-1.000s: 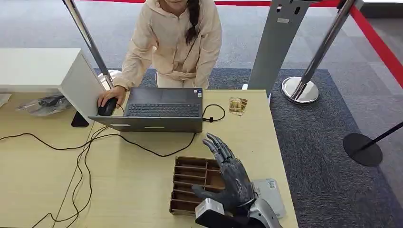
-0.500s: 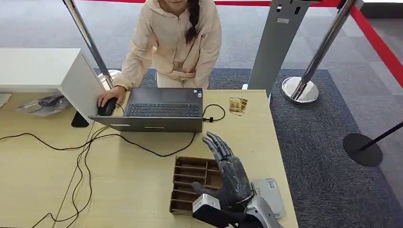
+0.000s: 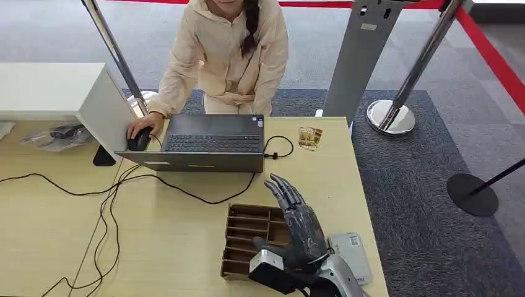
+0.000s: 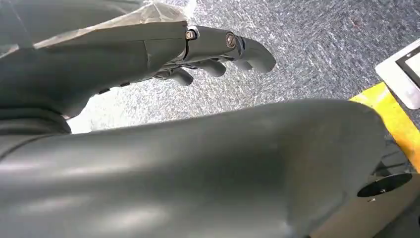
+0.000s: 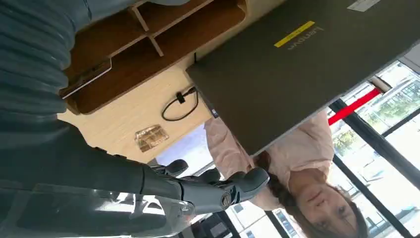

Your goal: Pass the card to the sensor for recognition and then transmit it.

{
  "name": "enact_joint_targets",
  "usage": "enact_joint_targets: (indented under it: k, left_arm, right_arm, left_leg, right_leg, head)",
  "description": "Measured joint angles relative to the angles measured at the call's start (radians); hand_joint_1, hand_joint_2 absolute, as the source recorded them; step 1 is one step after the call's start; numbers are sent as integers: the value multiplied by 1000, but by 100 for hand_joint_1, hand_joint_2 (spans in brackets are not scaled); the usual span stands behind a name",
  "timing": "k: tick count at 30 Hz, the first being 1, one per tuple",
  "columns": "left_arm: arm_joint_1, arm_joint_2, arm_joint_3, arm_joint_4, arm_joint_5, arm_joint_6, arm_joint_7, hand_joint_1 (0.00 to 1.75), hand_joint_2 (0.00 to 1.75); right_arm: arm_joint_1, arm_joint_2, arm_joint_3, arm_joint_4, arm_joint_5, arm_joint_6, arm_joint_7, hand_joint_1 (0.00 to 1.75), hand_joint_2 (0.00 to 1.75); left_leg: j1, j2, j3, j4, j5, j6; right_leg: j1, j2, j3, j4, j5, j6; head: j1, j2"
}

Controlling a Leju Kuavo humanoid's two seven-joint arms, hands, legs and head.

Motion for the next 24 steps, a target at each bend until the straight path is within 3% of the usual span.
enact_joint_targets:
  k: [24]
  left_arm:
    - [0,0,0,0,6,-1,-1,0,0]
  right_arm:
    - [1,-16,0,15,41,9,35,0,175]
  left_leg:
    - [0,0,0,0,0,0]
  right_leg:
    - [0,0,0,0,0,0]
  head:
    - [0,0]
